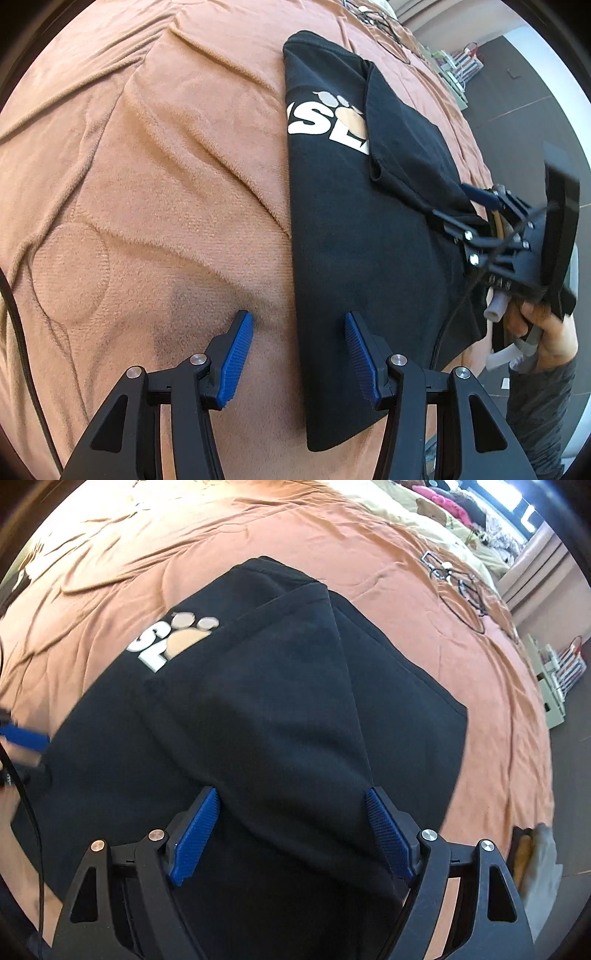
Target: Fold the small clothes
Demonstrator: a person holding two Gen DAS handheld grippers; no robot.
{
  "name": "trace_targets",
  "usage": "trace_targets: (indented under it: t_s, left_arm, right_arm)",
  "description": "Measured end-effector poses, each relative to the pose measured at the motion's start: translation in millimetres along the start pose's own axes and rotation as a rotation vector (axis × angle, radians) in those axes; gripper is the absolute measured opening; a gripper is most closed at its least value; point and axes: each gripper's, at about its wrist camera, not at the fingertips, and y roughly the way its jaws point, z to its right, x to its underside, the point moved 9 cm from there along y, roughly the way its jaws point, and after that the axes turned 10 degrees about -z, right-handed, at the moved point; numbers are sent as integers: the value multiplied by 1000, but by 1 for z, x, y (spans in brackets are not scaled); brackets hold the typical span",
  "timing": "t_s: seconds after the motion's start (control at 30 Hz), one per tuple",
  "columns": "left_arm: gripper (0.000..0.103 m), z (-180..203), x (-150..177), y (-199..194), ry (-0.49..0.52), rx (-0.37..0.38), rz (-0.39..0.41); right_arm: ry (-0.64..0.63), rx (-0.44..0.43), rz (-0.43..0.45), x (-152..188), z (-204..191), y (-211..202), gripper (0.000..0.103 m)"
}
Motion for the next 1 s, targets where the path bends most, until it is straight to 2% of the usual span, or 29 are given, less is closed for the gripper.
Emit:
trace_targets:
  t_s: [0.23, 0.43, 0.53, 0.6, 0.63, 0.67, 0.73, 0.83, 1.0]
  left_arm:
    - [47, -4, -1, 2, -43, -21, -2]
    - [44, -11, 0, 0, -66, -3, -9]
    - [44, -11, 1, 0, -58, -2, -8]
    - [44, -12, 2, -1, -59, 0, -11]
    - [44, -12, 2, -1, -59, -1, -12]
    - [44, -13, 3, -1, -57, -3, -14]
    - [44, -12, 2, 0, -55, -5, -15]
    - [44, -11, 0, -1, -56, 1, -17]
    - [44, -14, -4, -8, -62, 50, 3]
  right_arm:
    - [190, -44, 22, -18, 48, 13, 80]
    - [325, -49, 10, -10, 94, 36, 76]
    - [423, -108, 25, -6, 116, 44, 76]
    - [487, -74, 37, -3, 135, 43, 76]
    - [512, -46, 43, -2, 144, 41, 72]
    - [538, -12, 45, 1, 153, 40, 63]
    - [583, -3, 39, 8, 167, 38, 57]
    - [622, -82, 53, 16, 171, 34, 57]
    - [585, -236, 99, 26, 153, 20, 57]
